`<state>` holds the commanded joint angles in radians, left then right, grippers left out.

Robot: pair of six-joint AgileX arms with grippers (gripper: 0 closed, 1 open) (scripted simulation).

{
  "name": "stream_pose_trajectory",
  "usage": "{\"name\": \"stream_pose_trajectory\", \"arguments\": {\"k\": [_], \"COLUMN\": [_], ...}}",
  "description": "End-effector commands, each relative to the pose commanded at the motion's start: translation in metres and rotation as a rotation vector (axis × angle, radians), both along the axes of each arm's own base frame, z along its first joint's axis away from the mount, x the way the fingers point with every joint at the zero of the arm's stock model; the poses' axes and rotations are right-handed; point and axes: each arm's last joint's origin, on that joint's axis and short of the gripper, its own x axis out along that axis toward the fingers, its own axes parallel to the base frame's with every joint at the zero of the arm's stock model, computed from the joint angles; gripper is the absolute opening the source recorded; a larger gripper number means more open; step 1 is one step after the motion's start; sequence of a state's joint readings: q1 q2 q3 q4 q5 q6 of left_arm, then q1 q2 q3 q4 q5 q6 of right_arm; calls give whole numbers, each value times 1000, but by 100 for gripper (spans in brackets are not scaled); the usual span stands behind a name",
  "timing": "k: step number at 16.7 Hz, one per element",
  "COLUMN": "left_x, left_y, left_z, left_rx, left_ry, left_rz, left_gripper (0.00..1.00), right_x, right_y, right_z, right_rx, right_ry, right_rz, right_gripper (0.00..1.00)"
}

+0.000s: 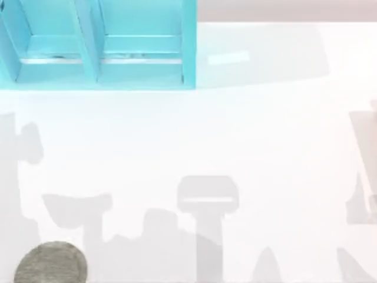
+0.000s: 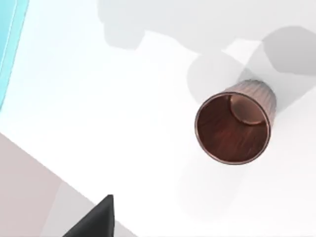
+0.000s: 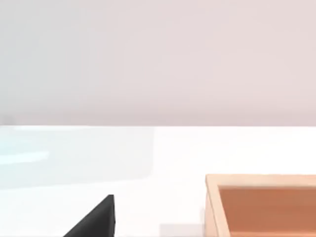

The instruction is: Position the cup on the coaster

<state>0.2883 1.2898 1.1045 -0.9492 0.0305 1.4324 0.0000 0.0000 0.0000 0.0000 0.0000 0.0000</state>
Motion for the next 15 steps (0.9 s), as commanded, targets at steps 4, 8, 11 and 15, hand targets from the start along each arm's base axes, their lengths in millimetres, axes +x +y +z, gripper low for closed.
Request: {"name": "stream_pose_trajectory", "arguments": {"k": [4, 8, 11, 15], "left_x": [40, 64, 68, 68], "left_y": [24, 39, 42, 40], "left_z": [-12, -27, -30, -30], "left_rx": [27, 9, 4, 4], "left_ry": [263, 416, 441, 438], "left_rz": [-243, -407, -435, -439], "left_gripper": [100, 100, 100, 100], "right_x": [0, 0, 0, 0], "right_y": [0, 0, 0, 0], "right_z": [0, 0, 0, 0], "right_rx": [0, 0, 0, 0], "right_ry": [0, 0, 0, 0], "right_rz": [0, 0, 0, 0], "right_gripper": [100, 100, 100, 100]}}
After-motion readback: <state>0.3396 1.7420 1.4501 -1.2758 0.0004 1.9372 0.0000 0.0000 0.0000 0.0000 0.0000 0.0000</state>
